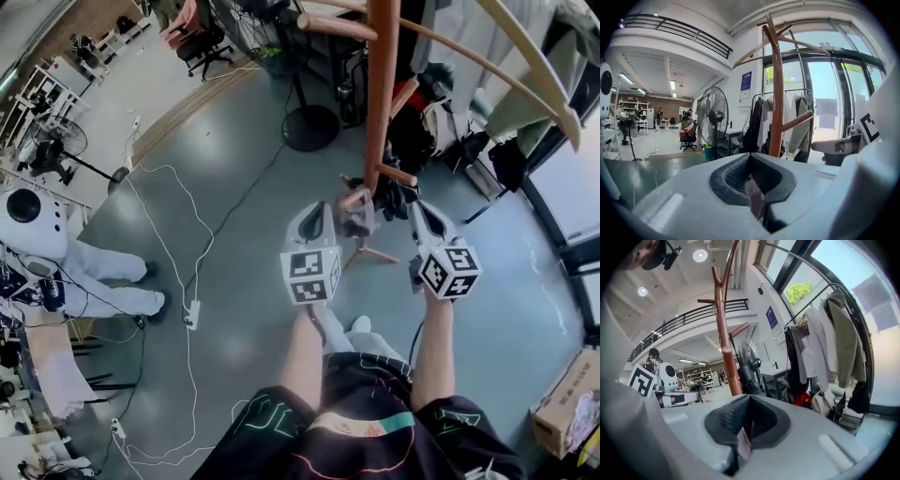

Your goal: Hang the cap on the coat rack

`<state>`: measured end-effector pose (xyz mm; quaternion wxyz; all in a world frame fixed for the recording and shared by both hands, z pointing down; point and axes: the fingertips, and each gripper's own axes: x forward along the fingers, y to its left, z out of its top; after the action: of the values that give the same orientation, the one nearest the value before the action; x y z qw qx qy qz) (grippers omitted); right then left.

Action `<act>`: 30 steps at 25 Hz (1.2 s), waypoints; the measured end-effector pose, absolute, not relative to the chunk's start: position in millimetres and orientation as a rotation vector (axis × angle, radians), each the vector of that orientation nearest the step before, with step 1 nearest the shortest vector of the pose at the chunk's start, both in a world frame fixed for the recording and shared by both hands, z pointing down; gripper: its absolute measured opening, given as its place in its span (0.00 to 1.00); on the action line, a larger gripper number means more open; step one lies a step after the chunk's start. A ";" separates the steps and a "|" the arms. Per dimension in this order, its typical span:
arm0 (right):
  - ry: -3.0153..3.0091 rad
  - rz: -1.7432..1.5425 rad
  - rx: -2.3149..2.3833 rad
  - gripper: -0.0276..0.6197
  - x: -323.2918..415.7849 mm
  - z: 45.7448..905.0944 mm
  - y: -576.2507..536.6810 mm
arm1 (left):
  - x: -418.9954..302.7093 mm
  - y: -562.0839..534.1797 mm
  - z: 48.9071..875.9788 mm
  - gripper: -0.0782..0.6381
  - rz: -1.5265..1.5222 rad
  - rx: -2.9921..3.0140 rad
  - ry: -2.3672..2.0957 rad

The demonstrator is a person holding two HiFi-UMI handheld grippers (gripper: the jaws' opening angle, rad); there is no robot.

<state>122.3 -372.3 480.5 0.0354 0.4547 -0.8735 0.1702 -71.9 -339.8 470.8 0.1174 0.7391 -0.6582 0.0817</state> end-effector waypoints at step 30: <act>-2.759 0.070 1.639 0.05 212.6 337.7 -391.8 | 47.1 -391.3 322.7 0.12 -0.041 2.595 -1.788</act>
<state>212.6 -391.8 337.7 -0.0338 0.5103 -0.8591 0.0218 47.1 -391.3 322.7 -0.0052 0.8234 -0.5673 -0.0130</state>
